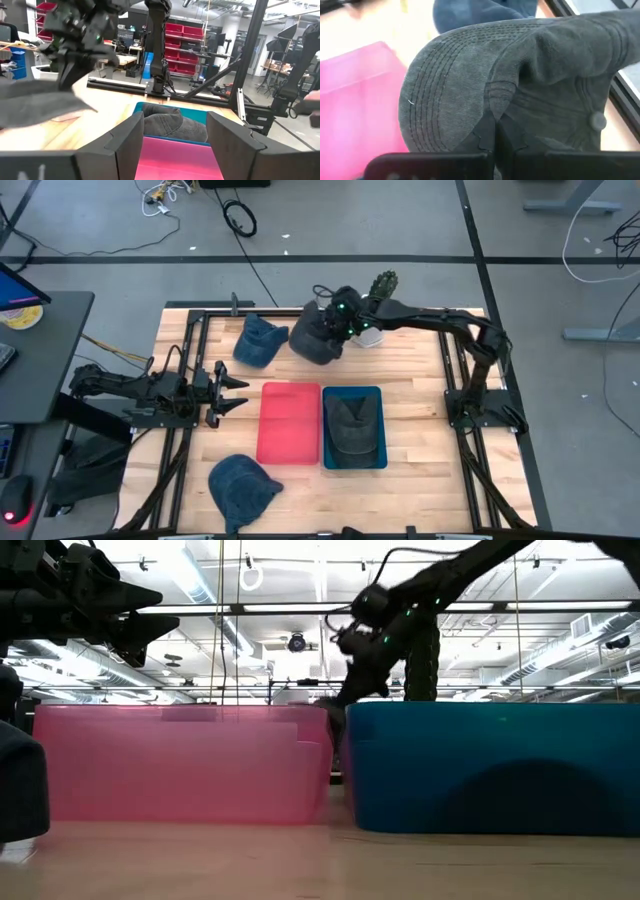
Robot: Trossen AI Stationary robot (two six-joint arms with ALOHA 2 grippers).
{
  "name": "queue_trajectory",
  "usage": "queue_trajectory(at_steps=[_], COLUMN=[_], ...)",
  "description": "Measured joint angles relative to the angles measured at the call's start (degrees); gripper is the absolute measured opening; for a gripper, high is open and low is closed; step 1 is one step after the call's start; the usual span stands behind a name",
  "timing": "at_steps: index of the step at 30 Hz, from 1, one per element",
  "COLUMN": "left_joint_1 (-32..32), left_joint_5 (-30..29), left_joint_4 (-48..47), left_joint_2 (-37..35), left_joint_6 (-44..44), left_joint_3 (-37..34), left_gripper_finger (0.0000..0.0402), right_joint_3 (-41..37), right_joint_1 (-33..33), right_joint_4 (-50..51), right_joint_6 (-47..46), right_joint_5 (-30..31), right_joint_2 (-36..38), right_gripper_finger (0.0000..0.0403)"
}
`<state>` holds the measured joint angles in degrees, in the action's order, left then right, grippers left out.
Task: Pick & Place hat
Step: Put the black cap into the blue bin
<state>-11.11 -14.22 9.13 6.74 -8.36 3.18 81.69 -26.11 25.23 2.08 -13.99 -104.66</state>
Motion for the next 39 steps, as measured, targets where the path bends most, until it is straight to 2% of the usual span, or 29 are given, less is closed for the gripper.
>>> queue_trajectory(at_steps=[11, 17, 24, 31, 39], left_joint_1=[0.01, 0.02, 0.01, 0.02, 0.02], left_joint_5=[0.00, 0.00, 0.02, 0.01, 0.02], left_joint_4=[0.02, 0.00, 0.00, 0.00, 0.00], left_joint_2=[0.00, 0.00, 0.00, 0.00, 0.00], left_joint_6=[0.00, 0.00, 0.00, -0.01, 0.00], left_joint_3=[0.00, 0.00, 0.00, 0.00, 0.00], left_gripper_finger=[0.0220, 0.0220, 0.0220, 0.0220, 0.0220], right_joint_3=[0.02, 0.02, 0.02, 0.02, 0.02], right_joint_1=[6.92, 13.16, 23.62, 34.37, 41.73], right_joint_4=[14.07, 19.15, 25.65, 27.75, 27.91], right_joint_6=[-1.88, -3.60, -6.96, -10.71, -9.22], right_joint_5=[-0.60, -0.48, 0.12, 5.41, 8.07], right_joint_2=[10.74, 14.53, 15.72, 15.85, 15.85], right_gripper_finger=[0.0001, 0.0000, 0.0000, 0.0000, 0.0000])
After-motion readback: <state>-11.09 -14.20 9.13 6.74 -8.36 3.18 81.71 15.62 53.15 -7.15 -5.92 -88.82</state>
